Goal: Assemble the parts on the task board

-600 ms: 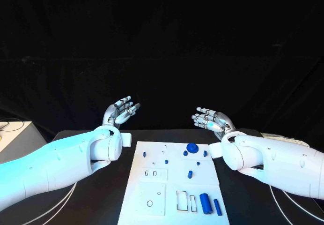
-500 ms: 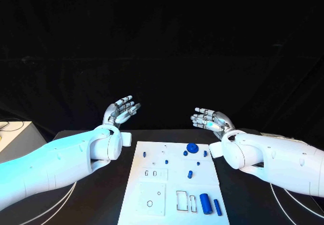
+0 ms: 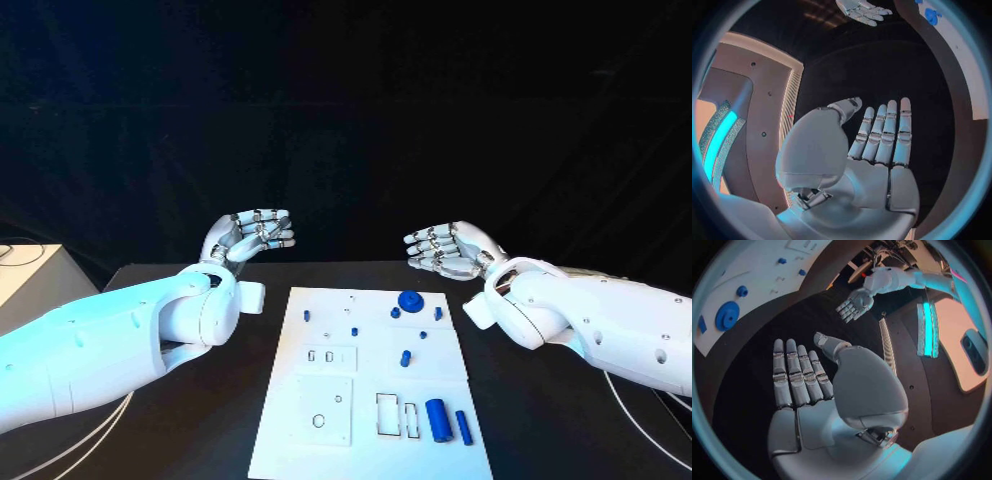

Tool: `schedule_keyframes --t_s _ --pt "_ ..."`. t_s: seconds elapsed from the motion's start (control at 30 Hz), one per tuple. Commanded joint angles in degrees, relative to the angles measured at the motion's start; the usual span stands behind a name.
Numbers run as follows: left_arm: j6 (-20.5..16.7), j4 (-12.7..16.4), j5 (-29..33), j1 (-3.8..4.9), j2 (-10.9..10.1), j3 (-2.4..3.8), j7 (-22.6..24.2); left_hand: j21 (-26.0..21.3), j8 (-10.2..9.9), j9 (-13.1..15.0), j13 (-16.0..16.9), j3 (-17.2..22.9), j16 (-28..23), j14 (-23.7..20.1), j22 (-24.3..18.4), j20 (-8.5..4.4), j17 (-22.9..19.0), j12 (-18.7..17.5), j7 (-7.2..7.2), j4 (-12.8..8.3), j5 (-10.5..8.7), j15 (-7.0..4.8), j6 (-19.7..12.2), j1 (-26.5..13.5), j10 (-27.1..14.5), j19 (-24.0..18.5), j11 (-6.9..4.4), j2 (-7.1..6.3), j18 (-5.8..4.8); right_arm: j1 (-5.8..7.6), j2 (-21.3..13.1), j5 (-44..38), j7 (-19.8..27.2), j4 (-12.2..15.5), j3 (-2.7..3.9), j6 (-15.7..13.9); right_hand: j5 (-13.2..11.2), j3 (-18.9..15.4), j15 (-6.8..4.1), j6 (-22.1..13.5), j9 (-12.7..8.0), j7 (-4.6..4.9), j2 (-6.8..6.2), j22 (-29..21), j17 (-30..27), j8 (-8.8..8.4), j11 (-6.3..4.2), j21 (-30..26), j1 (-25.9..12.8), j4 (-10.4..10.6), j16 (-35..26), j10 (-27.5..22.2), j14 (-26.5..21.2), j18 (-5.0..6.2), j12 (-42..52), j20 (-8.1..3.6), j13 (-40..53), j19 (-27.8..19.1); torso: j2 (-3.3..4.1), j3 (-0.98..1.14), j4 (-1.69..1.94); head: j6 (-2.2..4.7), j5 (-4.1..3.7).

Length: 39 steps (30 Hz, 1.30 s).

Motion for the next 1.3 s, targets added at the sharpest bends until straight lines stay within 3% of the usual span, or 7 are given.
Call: schedule_keyframes --t_s 0.03,0.17,0.33,0.47,0.57,0.73,1.3 --pt "4.34 2.68 -2.85 0.02 -1.50 0.00 0.95 2.27 0.58 0.20 -0.01 0.85 1.48 3.12 1.13 -1.28 1.84 -0.38 1.37 -0.15 -0.15 -1.09 1.84 -0.02 2.74 2.01 -0.85 -0.68 0.59 0.54 -0.53 -17.59 -4.29 0.77 0.09 -1.60 -1.43 -1.39 -4.87 9.53 0.72 0.22 -0.18 4.65 2.72 2.41 -3.58 9.30 2.56 -2.59 4.95 12.10 13.88 0.95 0.77 -4.90 0.25 11.13 1.56 -0.04 0.19 0.04 -0.22" --pt "6.75 6.12 -4.53 0.02 -3.63 0.00 0.48 7.90 1.18 0.80 0.02 1.09 5.13 8.78 4.36 -3.59 6.03 -1.34 0.30 -1.13 -0.39 -3.15 4.05 0.46 6.75 5.09 -2.18 -0.90 0.51 1.37 -0.82 -26.13 -8.93 1.50 0.17 0.28 -0.02 -3.87 -7.73 10.87 -0.08 -1.02 -0.82 11.46 7.25 1.49 -4.95 20.05 1.83 -2.62 10.15 14.57 23.62 0.84 -0.69 -7.91 0.20 15.41 2.95 -0.03 0.45 0.11 -0.41" --pt "9.85 10.74 -5.76 0.00 -6.21 0.00 0.06 16.65 0.40 0.97 -0.01 0.41 10.27 11.25 10.33 -5.22 11.92 -3.69 -0.12 -2.31 -0.36 -4.29 4.73 0.95 8.36 4.07 -2.68 -0.81 0.13 2.22 -0.80 -36.36 -14.93 2.48 0.21 2.73 0.78 -2.98 -9.14 12.52 -0.37 -2.03 -2.13 15.81 14.10 1.13 -6.46 26.58 0.37 -1.62 18.16 17.71 28.28 1.08 -0.61 -9.15 0.59 17.63 4.55 -0.13 0.78 0.60 -0.95" --pt "10.71 13.45 -6.01 0.00 -7.67 0.00 -0.12 23.82 -0.44 1.01 -0.04 0.52 15.86 11.03 15.48 -5.69 17.02 -3.88 -0.26 -2.72 -0.33 -4.73 4.95 0.80 8.29 1.51 -2.71 -1.14 0.18 2.48 -0.62 -42.25 -18.12 3.02 0.23 3.73 0.59 0.04 -9.69 13.45 -0.14 -2.64 -4.36 20.11 24.17 0.65 -7.35 32.12 -0.85 0.04 31.35 19.48 27.96 0.93 -0.74 -9.51 1.17 19.47 5.67 -0.19 1.03 0.62 -1.39" --pt "10.95 15.05 -5.87 0.00 -8.55 0.00 -0.13 26.24 -0.74 1.10 -0.01 0.88 17.70 9.59 17.35 -5.48 18.78 -3.85 -0.20 -2.67 -0.29 -4.59 5.08 0.59 8.31 -0.46 -2.78 -1.21 0.17 2.58 -0.20 -45.91 -19.94 3.07 0.23 4.26 1.74 1.56 -9.49 13.52 0.24 -2.75 -5.76 35.40 39.06 0.42 -7.26 44.39 -1.57 1.38 46.77 19.43 28.33 -1.14 -0.72 -9.47 1.36 24.17 6.31 -0.11 1.21 0.61 -1.64" --pt "11.36 16.94 -4.82 0.01 -9.54 0.00 -0.07 27.36 -0.89 1.18 0.00 1.14 18.37 8.46 18.27 -5.26 19.50 -3.84 -0.17 -2.58 -0.28 -4.45 5.14 0.44 8.31 -1.89 -2.79 -1.16 0.21 2.61 0.93 -51.41 -23.00 2.55 0.23 6.20 1.52 2.73 -9.17 13.50 0.94 -2.68 -7.16 49.89 51.55 0.35 -6.92 55.64 -1.97 2.99 59.14 18.70 28.49 -3.24 -0.79 -9.15 1.43 28.02 7.31 -0.01 1.50 0.33 -2.01" --pt "12.78 17.67 -2.76 0.01 -10.07 0.01 -0.25 27.76 -0.98 1.20 0.00 1.16 18.69 8.29 18.57 -5.17 19.76 -3.85 -0.14 -2.47 -0.28 -4.41 5.09 0.28 8.25 -2.26 -2.76 -1.17 0.24 1.76 2.52 -57.94 -28.15 2.30 0.20 8.83 -0.11 1.82 -8.32 13.32 1.59 -2.22 -9.09 55.48 55.98 0.36 -5.99 59.89 -2.84 4.78 63.97 14.43 28.36 -3.98 -0.85 -8.35 0.91 28.90 8.58 0.07 1.99 0.07 -2.45"
